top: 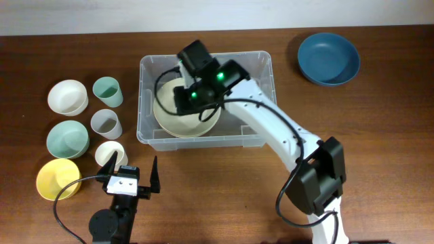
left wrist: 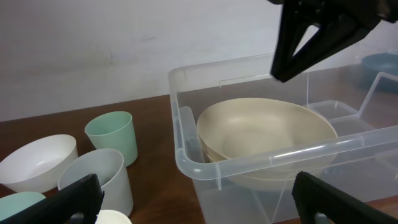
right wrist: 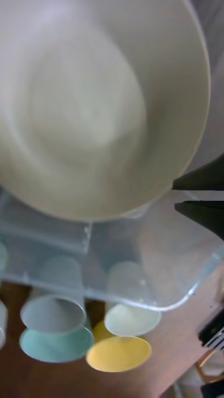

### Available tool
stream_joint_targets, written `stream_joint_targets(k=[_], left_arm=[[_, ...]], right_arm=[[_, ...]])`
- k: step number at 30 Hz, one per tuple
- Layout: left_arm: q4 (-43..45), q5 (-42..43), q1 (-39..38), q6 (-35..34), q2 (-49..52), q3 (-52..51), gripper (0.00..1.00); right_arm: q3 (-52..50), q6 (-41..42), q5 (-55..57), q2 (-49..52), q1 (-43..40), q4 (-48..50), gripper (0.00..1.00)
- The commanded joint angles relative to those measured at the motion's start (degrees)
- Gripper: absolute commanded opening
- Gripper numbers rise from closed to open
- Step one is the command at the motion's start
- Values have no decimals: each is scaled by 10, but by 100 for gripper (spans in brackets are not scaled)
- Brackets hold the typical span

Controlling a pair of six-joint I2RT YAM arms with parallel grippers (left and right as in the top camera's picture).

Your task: Pack container

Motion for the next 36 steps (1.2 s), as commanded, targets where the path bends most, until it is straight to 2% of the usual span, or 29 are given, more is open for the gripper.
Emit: stream_joint_targets(k=[1, 17, 36], left_arm=[[-3, -4, 3, -5, -3, -2, 100], [-3, -4, 3, -5, -3, -2, 100], [-3, -4, 3, -5, -3, -2, 100]], right_arm=[[-10, -19, 15, -2, 20, 12, 4], [-108, -17, 18, 10, 24, 100, 4], [-114, -17, -32, 52, 24, 100, 4]])
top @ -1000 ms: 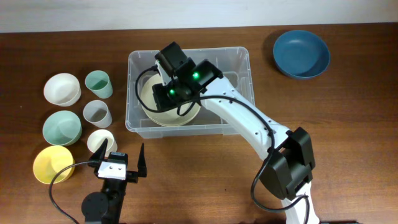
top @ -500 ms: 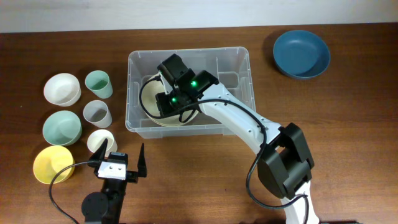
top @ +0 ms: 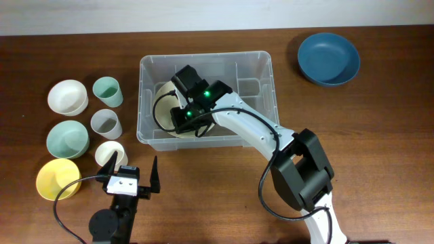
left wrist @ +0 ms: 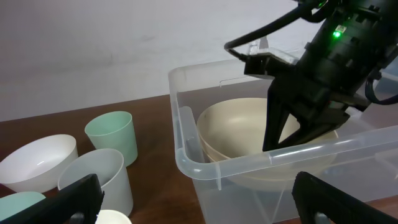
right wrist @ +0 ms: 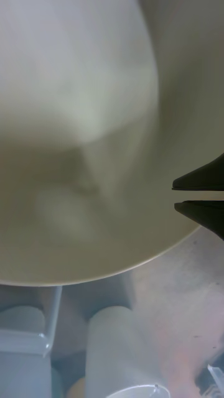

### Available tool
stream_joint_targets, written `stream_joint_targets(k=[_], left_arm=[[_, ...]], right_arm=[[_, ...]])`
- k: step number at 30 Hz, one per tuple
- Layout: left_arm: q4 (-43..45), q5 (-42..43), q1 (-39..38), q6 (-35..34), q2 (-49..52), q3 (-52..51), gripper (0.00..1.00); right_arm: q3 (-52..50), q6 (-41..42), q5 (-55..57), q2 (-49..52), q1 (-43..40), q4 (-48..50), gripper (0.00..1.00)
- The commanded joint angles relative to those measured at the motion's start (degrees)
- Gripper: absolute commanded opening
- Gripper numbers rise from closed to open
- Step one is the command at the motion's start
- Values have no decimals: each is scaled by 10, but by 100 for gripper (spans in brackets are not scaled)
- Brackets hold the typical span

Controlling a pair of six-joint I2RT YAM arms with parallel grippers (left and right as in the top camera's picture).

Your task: Pack container

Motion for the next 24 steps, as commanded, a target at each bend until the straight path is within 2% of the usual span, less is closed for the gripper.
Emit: stream_joint_targets(k=[1, 15, 18, 24], left_arm=[[-3, -4, 3, -5, -3, -2, 99], [-3, -4, 3, -5, -3, -2, 100], [-3, -4, 3, -5, -3, -2, 99], [-3, -4, 3, -5, -3, -2, 99]], right_arm=[[-3, -6, -21, 8, 2, -2, 4], [-4, -11, -30, 9, 1, -10, 4], [-4, -57, -68, 9, 1, -4, 4], [-4, -86, -71, 9, 2, -11, 4]])
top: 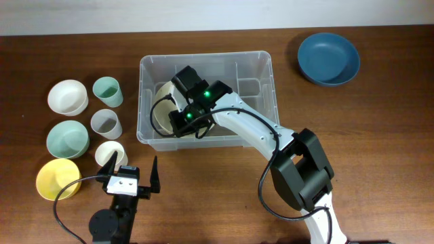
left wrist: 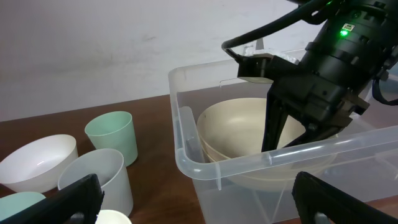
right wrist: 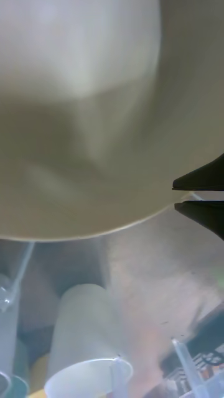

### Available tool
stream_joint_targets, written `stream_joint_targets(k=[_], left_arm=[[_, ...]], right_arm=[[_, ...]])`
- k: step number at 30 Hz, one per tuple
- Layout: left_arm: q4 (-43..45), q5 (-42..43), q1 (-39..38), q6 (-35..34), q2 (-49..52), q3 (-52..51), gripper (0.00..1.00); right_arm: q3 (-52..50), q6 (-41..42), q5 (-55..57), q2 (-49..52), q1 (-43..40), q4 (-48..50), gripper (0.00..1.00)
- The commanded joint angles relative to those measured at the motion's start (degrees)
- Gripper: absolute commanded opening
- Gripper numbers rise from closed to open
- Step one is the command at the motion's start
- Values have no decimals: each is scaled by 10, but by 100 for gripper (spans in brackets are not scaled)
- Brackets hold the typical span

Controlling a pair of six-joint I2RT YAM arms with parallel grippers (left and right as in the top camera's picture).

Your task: Pack container

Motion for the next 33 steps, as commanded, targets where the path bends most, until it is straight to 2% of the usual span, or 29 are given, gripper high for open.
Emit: stream_joint_targets(k=[1, 33], left_arm=[[-3, -4, 3, -5, -3, -2, 99], [-3, -4, 3, -5, -3, -2, 99]], right_arm=[[-3, -40, -14, 9, 2, -8, 4], [18, -42, 21, 24, -4, -16, 4]])
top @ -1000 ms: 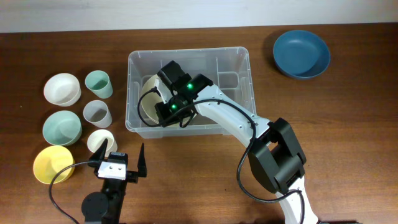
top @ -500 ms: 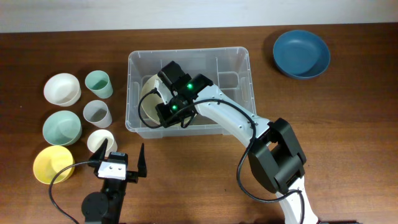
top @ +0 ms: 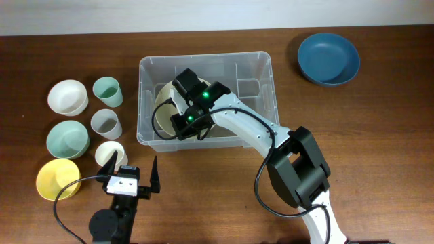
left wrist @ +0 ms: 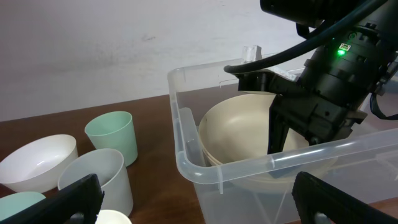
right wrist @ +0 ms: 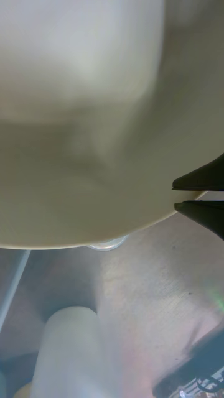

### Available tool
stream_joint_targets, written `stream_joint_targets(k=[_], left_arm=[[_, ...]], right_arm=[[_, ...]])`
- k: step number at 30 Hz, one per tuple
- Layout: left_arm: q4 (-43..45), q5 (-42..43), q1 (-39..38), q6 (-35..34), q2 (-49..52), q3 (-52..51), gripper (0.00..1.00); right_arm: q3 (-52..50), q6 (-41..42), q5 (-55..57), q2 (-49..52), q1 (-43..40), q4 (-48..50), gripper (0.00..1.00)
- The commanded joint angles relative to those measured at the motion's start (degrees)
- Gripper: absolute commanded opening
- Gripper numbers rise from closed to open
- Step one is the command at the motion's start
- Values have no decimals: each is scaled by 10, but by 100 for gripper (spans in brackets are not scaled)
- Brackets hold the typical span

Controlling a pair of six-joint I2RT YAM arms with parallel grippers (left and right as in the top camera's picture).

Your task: Pack container

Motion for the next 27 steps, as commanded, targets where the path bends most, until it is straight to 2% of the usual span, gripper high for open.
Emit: stream_joint_targets(k=[1, 4, 6, 7, 9, 11, 14, 18, 22, 27], left_arm=[[-3, -4, 3, -5, -3, -2, 99], [-3, -4, 3, -5, -3, -2, 99], [-3, -4, 3, -5, -3, -2, 99], [-3, -4, 3, -5, -3, -2, 99], [-3, -4, 3, -5, -3, -2, 99], [-3, -4, 3, -5, -3, -2, 99], [-3, -4, 3, -5, -3, -2, 99], [-3, -4, 3, -5, -3, -2, 99], [-3, -4, 3, -5, -3, -2, 99], [-3, -4, 3, -5, -3, -2, 99]], right_arm=[[26, -6, 10, 7, -6, -8, 4], [76, -6, 11, 3, -19, -41, 5], [106, -6, 11, -1, -28, -62, 10], [160, -6, 16, -5, -49, -100, 28], [212, 18, 52, -7, -75, -145, 47], [268, 57, 104, -7, -111, -193, 62], [359, 75, 111, -7, -191, -241, 79], [450, 90, 111, -7, -292, -290, 96], [469, 104, 113, -7, -414, -327, 99], [414, 104, 133, 9, -511, -326, 100]])
